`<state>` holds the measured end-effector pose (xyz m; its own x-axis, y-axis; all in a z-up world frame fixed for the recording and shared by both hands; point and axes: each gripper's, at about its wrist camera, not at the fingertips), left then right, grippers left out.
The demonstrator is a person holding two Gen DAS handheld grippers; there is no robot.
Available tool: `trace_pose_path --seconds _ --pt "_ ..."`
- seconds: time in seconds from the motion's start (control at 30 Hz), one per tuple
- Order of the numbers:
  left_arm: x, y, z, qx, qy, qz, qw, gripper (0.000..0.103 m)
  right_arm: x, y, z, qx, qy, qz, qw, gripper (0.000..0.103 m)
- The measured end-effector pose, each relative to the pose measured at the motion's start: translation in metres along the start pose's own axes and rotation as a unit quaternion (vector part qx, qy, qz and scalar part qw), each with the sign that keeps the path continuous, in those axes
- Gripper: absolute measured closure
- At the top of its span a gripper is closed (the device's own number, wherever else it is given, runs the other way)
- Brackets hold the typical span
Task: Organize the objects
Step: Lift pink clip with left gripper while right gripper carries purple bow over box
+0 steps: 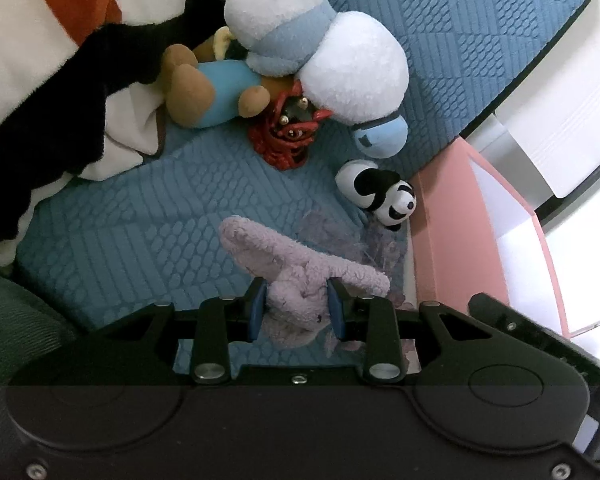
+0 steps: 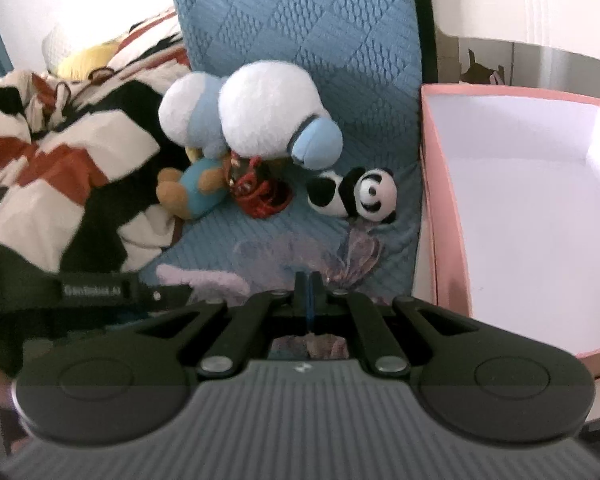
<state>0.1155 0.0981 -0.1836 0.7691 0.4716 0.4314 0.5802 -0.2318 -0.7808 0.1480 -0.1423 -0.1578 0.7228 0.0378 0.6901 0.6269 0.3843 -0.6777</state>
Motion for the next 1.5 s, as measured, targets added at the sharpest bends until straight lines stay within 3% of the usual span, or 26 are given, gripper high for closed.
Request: trace_pose_path --seconds 0.33,0.5,0.53,0.6,0.77,1.07,1.13,1.17,1.23,1.5 --pt "0.018 -0.011 -0.027 -0.006 0.010 -0.003 0.9999 0.073 0.023 -0.014 -0.005 -0.010 0.000 -0.015 1.000 0.099" --pt "0.015 -0.008 -0.026 0.006 0.011 -0.002 0.9999 0.073 0.007 0.013 -0.010 0.014 0.011 0.039 0.999 0.092" --pt "0.013 -0.007 -0.025 0.009 0.009 -0.001 0.9999 0.073 0.002 0.019 -0.008 0.011 0.002 0.047 0.999 0.069" --pt "0.010 -0.005 -0.022 0.014 0.012 0.000 0.9998 0.073 -0.009 0.027 -0.005 0.003 -0.012 0.049 0.999 0.033" --pt "0.001 -0.001 -0.016 0.024 0.013 0.008 0.9996 0.073 -0.027 0.049 0.002 -0.014 -0.060 0.042 0.997 0.035" --pt "-0.009 -0.001 -0.011 0.029 0.005 0.015 0.9995 0.073 -0.042 0.100 -0.006 -0.035 -0.091 0.088 0.991 0.037" --pt "-0.009 -0.002 -0.010 0.027 0.001 0.014 0.9995 0.073 -0.043 0.102 -0.006 -0.037 -0.097 0.096 0.990 0.052" --pt "-0.009 -0.002 -0.010 0.026 0.000 0.014 0.9996 0.073 -0.042 0.101 -0.005 -0.037 -0.106 0.097 0.989 0.073" --pt "-0.008 -0.004 -0.010 0.026 -0.004 0.014 0.9996 0.073 -0.039 0.099 -0.004 -0.040 -0.109 0.104 0.988 0.089" --pt "0.006 -0.013 -0.026 0.026 0.008 0.013 0.9995 0.073 -0.007 0.057 -0.008 -0.012 -0.049 0.087 0.995 0.093"
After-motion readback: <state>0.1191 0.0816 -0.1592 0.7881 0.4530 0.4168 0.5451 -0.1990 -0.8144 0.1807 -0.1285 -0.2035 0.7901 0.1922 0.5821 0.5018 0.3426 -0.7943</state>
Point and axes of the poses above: each gripper's, at about its wrist camera, not at the fingertips, and y roughly the way its jaws point, z to its left, x to its top
